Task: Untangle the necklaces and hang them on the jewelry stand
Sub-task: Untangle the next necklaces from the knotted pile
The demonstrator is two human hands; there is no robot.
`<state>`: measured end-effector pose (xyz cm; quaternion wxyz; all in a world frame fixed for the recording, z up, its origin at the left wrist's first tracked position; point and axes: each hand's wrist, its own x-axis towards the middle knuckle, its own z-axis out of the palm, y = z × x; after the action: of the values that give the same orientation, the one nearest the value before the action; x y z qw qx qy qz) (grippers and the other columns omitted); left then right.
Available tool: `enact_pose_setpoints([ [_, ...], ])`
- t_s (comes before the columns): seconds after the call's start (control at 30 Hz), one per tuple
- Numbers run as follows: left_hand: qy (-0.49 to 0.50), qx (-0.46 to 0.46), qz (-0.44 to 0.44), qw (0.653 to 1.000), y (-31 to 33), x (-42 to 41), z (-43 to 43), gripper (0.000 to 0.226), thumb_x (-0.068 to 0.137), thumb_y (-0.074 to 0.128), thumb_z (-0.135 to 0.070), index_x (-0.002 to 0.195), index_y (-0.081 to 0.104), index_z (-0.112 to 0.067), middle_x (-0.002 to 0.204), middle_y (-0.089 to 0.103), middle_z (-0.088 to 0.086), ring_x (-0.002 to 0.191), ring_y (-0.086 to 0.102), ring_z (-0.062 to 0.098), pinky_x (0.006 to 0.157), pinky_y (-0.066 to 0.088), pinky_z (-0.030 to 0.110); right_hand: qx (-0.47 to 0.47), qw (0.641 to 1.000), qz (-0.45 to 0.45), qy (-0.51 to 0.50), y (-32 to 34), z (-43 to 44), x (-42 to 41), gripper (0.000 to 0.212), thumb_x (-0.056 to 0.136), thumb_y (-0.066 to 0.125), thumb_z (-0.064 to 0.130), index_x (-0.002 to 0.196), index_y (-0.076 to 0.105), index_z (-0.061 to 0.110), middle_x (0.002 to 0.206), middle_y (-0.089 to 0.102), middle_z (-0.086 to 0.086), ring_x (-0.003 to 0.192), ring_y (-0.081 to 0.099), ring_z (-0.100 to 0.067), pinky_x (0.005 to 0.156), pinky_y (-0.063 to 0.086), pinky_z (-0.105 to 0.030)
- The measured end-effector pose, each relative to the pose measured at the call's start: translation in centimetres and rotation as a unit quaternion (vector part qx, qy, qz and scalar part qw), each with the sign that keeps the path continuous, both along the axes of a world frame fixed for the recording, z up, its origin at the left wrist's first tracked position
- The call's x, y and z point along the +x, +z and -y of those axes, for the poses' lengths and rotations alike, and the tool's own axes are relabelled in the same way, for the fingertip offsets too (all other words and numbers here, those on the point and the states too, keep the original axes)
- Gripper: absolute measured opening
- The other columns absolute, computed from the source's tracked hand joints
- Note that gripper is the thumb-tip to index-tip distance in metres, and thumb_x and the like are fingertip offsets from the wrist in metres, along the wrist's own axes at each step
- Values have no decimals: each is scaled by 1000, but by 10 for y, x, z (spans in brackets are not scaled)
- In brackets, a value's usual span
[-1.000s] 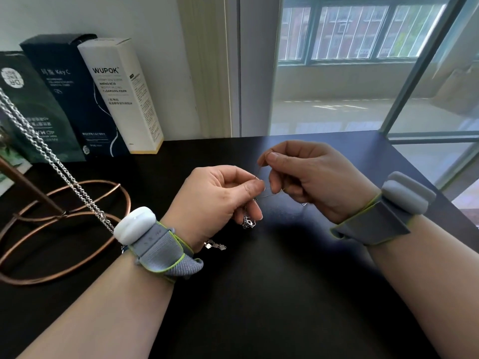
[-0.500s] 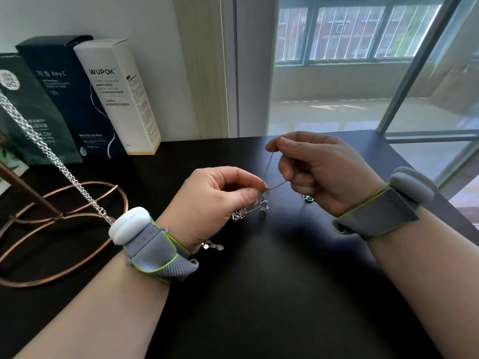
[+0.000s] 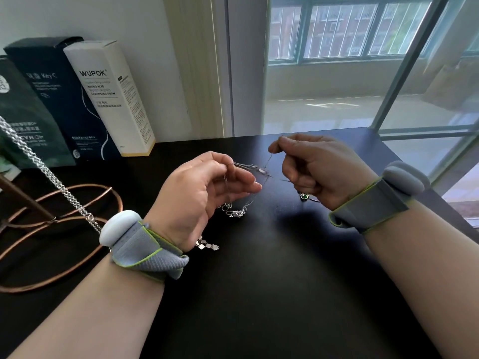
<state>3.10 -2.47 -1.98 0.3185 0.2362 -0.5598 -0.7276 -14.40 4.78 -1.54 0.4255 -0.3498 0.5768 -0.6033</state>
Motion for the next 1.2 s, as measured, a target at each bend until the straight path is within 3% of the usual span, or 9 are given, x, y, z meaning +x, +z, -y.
enact_pose_setpoints([
  [0.13, 7, 40, -19, 999, 3, 1, 1, 27, 90, 23, -5, 75, 45, -10, 75, 63, 22, 80, 68, 43, 81, 54, 49, 18, 999, -38, -10, -3, 0, 0, 23, 98, 44, 19, 89, 61, 7, 38, 45, -6, 28, 23, -13, 38, 13, -21],
  [0.27, 30, 24, -1, 999, 2, 1, 3, 27, 87, 24, -5, 70, 44, -11, 69, 60, 17, 68, 65, 35, 66, 54, 38, 23, 999, -38, -9, -4, 0, -2, 22, 98, 43, 19, 89, 60, 8, 36, 44, -5, 27, 23, -14, 37, 16, -18],
  [0.43, 74, -12, 54, 996, 0, 2, 5, 23, 83, 28, -4, 70, 45, -12, 61, 57, 10, 50, 44, 20, 47, 26, 28, 18, 999, -35, -7, -4, 1, -3, 22, 98, 42, 18, 88, 59, 8, 35, 42, -5, 27, 21, -14, 38, 15, -19],
  [0.57, 101, -73, 96, 988, -2, 3, 7, 24, 81, 32, -1, 69, 49, -12, 58, 54, 6, 48, 36, 17, 48, 21, 29, 8, 1000, -28, -8, -5, 1, -4, 23, 99, 42, 17, 88, 59, 7, 36, 40, -4, 28, 19, -14, 40, 11, -23],
  [0.77, 131, -211, 202, 947, -7, 4, 5, 19, 71, 50, -16, 59, 64, -18, 60, 61, 7, 57, 51, 14, 57, 43, 29, -13, 1000, 15, 23, -2, 0, -1, 23, 99, 41, 17, 86, 58, 8, 37, 35, -5, 30, 16, -14, 39, 10, -20],
  [0.87, 132, -274, 250, 919, -9, 3, 0, 17, 76, 59, -11, 65, 69, -19, 58, 65, 1, 50, 51, 6, 49, 42, 18, -18, 998, 32, 42, 0, 0, 1, 23, 99, 40, 17, 86, 56, 8, 37, 35, -4, 30, 16, -13, 39, 10, -20],
  [0.97, 119, -294, 256, 913, -8, 1, -3, 13, 77, 65, -10, 74, 71, -21, 69, 71, 0, 58, 56, 9, 55, 44, 16, -26, 996, 58, 60, 2, 0, 4, 22, 99, 39, 17, 86, 55, 8, 37, 34, -3, 29, 17, -12, 40, 7, -21],
  [1.03, 93, -301, 248, 916, -8, -1, -7, 6, 76, 72, -17, 80, 73, -22, 69, 69, -5, 58, 55, 1, 57, 43, 10, -29, 994, 79, 70, 3, 0, 7, 23, 99, 39, 17, 86, 54, 8, 37, 34, -3, 29, 16, -11, 40, 7, -20],
  [1.2, 41, -318, 226, 920, -8, -7, -16, 17, 73, 78, -25, 89, 73, -20, 78, 71, -9, 65, 57, -9, 64, 39, 3, -30, 981, 156, 107, 6, -1, 14, 22, 100, 34, 17, 87, 50, 10, 37, 34, -1, 28, 18, -9, 35, 12, -14],
])
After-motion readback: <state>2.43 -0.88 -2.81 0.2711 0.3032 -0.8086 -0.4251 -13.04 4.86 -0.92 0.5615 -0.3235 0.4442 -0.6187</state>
